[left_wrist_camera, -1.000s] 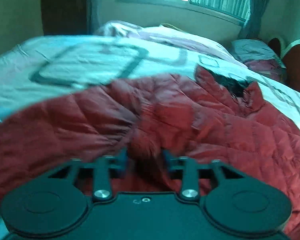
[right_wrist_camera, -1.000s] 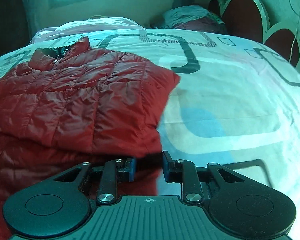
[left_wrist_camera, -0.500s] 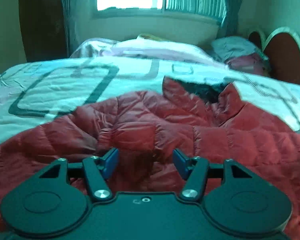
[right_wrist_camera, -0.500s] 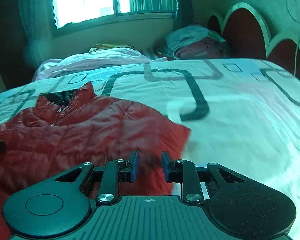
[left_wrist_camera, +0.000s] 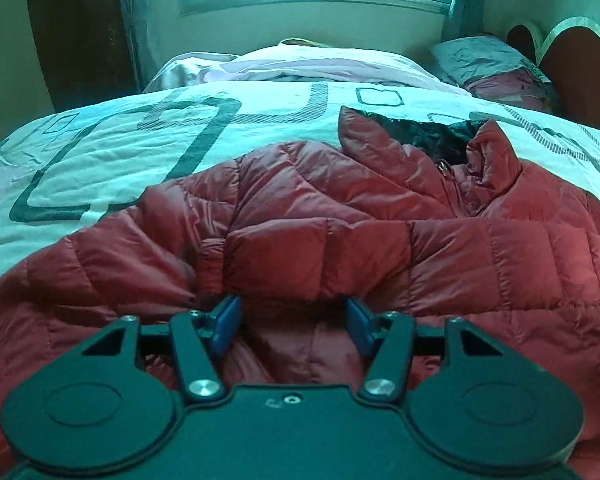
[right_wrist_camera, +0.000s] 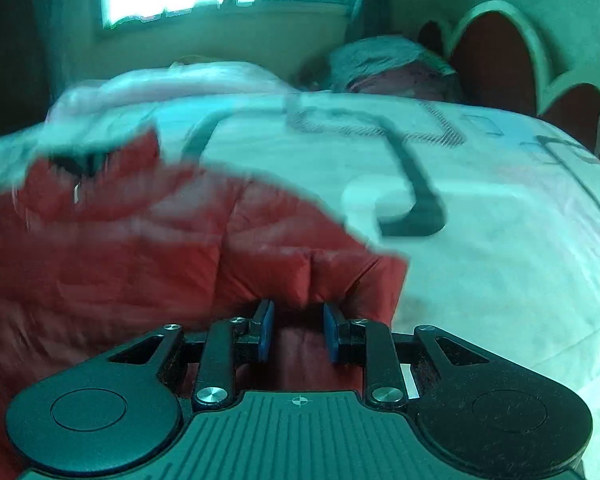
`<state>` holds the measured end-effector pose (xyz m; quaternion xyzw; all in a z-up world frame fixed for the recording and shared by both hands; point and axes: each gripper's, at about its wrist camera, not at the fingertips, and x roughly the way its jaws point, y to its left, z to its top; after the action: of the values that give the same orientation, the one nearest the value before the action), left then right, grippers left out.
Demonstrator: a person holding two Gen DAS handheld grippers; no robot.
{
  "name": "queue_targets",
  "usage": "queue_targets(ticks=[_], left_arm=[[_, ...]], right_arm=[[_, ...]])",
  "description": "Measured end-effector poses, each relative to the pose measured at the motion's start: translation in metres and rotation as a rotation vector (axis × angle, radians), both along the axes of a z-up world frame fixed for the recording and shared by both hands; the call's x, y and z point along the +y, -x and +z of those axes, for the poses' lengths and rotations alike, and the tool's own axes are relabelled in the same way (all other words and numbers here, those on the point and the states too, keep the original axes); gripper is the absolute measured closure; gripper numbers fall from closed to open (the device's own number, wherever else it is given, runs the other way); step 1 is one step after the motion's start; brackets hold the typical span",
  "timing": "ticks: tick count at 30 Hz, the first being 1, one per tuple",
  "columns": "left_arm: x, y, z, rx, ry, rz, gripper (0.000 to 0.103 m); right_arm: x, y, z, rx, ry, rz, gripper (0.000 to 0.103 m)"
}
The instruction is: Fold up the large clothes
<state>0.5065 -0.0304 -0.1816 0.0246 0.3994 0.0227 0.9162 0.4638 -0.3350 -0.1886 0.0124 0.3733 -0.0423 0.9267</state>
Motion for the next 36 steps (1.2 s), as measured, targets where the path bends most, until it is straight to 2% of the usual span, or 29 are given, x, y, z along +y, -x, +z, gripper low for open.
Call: queue_targets(ticks=[3,5,9,12,13,14,18,20,21,23,25,26,28,36], left_arm=[[-0.001,-0.003,0.003,0.019,-0.006,0.011,0.047],[-0.002,-0.003,0.005,0.028,-0.006,0.021,0.047],[-0.003,-0.002,0.005,0.034,-0.017,0.027,0.046],[-0.005,-0.002,0.005,0.033,-0.029,0.023,0.046],[-0.005,-0.002,0.004,0.033,-0.030,0.023,0.046],[-0.006,-0.002,0.004,0.034,-0.033,0.024,0.046],[-0.009,-0.003,0.005,0.042,-0.061,0.023,0.046],[-0.010,-0.002,0.004,0.040,-0.069,0.019,0.046],[-0.010,-0.001,0.004,0.038,-0.073,0.015,0.046],[-0.009,0.001,0.008,0.042,-0.074,0.018,0.046],[-0.006,0.009,0.017,0.033,-0.064,0.025,0.045],[-0.003,0.015,0.022,0.024,-0.051,0.031,0.044],[0.007,0.028,0.032,0.006,-0.016,0.046,0.035],[0.069,0.086,0.062,-0.006,0.074,0.160,0.029]], right_arm=[[-0.003,-0.004,0.012,0.032,-0.033,-0.021,0.078],[-0.001,0.008,0.027,-0.010,-0.065,-0.002,0.078],[0.017,0.037,0.035,-0.033,-0.047,0.070,0.078],[0.029,0.048,0.019,0.011,0.020,0.115,0.078],[0.028,0.047,0.006,0.047,0.007,0.118,0.078],[0.026,0.048,0.000,0.032,0.000,0.123,0.078],[0.031,0.042,0.006,0.067,0.034,0.131,0.078],[0.030,0.048,0.009,0.036,0.003,0.125,0.078],[0.031,0.047,0.001,0.062,0.015,0.137,0.078],[0.036,0.049,0.001,0.056,0.071,0.167,0.078],[0.037,0.046,0.009,0.080,0.059,0.162,0.078],[0.036,0.050,0.017,0.058,0.023,0.159,0.078],[0.040,0.058,0.029,0.000,-0.014,0.185,0.078],[0.094,0.065,0.041,-0.018,-0.073,0.302,0.077]])
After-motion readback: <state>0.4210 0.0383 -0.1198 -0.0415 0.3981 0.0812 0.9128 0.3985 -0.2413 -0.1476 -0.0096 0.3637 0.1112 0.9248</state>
